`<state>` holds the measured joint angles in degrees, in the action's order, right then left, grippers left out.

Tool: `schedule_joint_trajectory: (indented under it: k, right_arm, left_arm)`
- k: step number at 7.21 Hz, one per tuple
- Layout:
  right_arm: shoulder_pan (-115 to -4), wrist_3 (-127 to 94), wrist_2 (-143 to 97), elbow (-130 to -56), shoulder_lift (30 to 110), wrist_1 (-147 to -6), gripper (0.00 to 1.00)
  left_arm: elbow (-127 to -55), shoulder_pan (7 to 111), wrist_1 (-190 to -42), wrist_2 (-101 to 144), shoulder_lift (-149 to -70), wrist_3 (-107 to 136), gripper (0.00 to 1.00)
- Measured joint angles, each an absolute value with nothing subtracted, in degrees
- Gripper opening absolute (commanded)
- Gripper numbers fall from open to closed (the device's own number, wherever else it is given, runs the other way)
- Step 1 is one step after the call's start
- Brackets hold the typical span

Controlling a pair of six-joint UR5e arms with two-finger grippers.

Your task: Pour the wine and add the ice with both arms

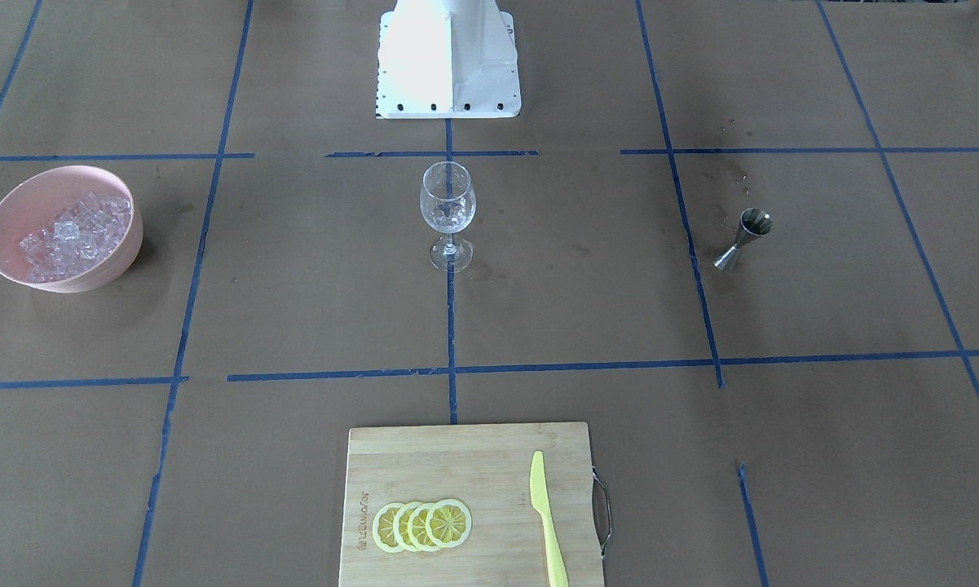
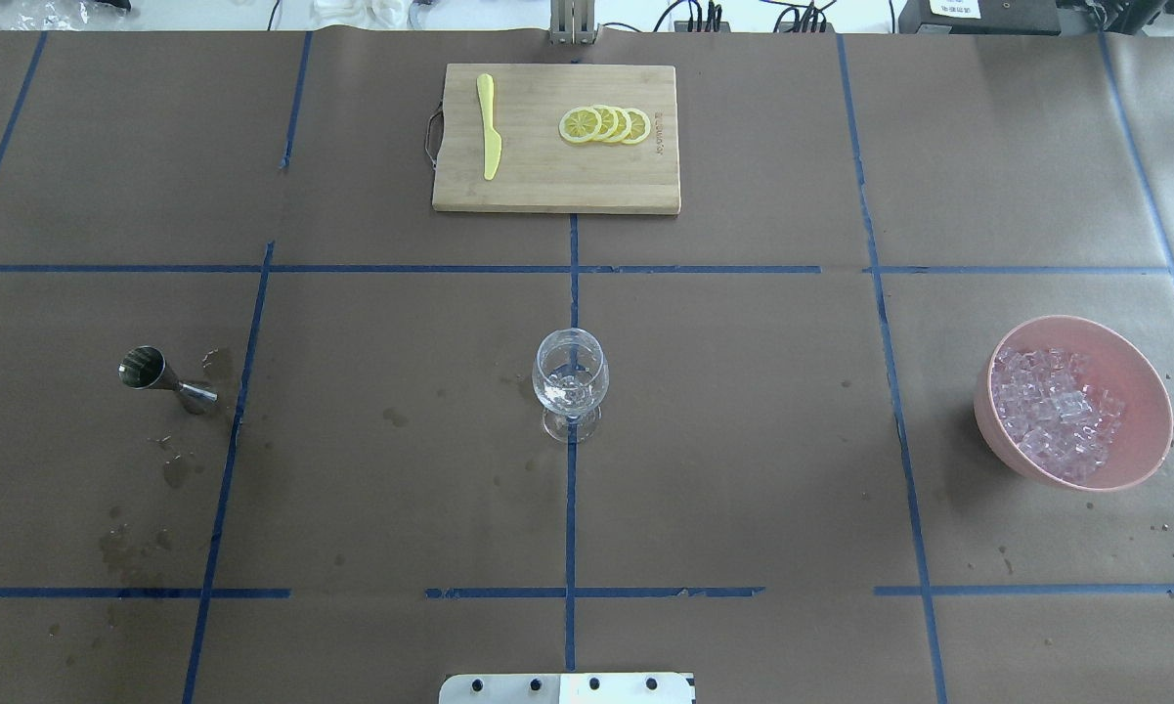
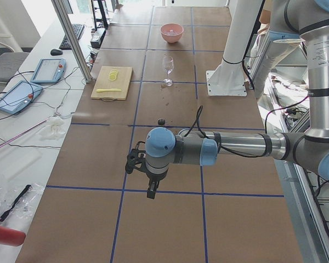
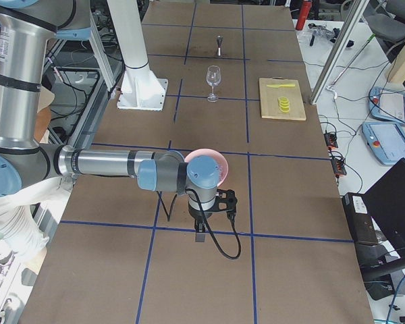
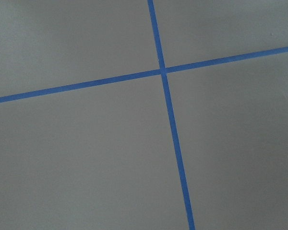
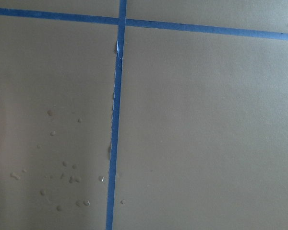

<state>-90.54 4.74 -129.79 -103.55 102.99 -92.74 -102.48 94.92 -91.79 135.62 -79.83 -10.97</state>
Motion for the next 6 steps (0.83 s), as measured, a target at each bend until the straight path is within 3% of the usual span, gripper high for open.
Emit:
schedule_joint_trajectory:
  k: [6]
  right_arm:
    - [-90.4, 4.1, -130.3, -106.0, 102.2, -92.0, 1.0]
  left_arm:
    - [-102.9, 94.6, -95.9, 135.7, -80.3, -11.0, 1.0]
